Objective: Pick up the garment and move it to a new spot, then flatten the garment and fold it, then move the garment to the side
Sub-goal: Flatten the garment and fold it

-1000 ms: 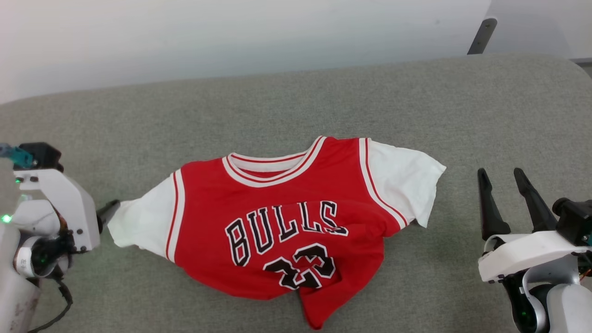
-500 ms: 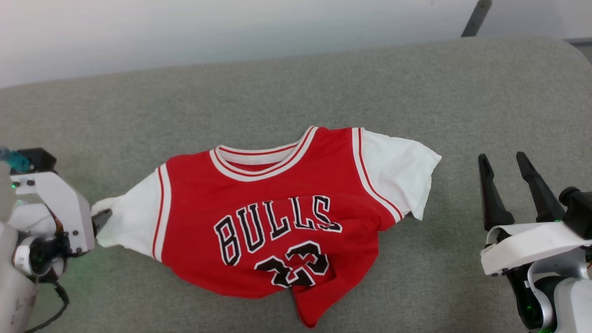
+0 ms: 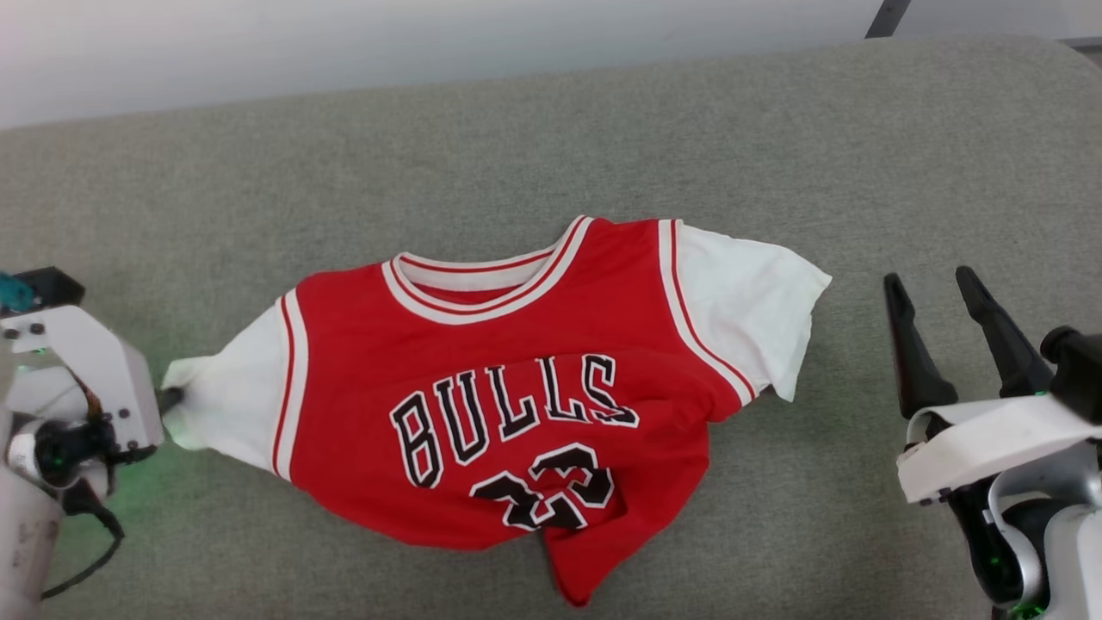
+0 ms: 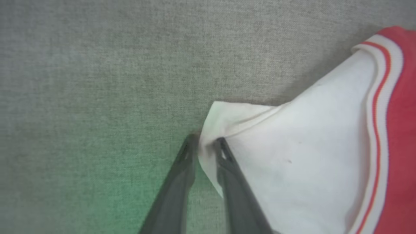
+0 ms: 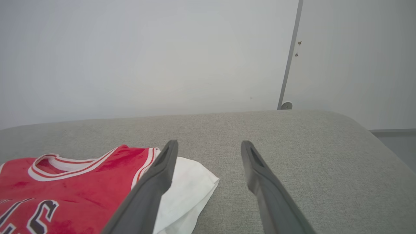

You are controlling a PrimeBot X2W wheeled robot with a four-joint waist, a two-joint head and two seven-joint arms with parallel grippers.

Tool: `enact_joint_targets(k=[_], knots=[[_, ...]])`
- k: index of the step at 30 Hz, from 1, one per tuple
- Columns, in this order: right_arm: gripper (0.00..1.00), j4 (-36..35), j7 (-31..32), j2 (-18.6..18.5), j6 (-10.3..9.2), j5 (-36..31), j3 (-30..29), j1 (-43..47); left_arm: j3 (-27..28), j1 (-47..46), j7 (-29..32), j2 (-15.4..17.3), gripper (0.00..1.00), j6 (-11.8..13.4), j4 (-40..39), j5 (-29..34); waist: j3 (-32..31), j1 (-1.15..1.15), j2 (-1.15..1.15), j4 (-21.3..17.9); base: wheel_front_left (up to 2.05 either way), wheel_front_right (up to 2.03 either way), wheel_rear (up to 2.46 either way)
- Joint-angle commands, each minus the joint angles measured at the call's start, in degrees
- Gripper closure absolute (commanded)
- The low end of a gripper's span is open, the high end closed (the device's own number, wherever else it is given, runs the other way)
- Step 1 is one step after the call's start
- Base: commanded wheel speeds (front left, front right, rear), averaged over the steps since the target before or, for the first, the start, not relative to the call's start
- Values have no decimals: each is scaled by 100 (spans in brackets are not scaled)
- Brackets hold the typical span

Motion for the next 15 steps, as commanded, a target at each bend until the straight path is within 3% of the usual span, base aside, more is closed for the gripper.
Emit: enact_joint_targets(k=[1,6,15], knots=[[0,-32,40,-29,-6,49,15,-59,-106,149,69,-166,100,-51,105,-7,19,0,0,18,0,0,0],[0,-76,591,-120,-6,239,49,-250,-140,-58,-37,-228,100,-143,203,-14,90,0,0,92,0,0,0],[0,424,2238,-523,-6,596,-17,-1068,-253,-432,-203,-432,100,-242,218,26,287,0,0,354,0,0,0]])
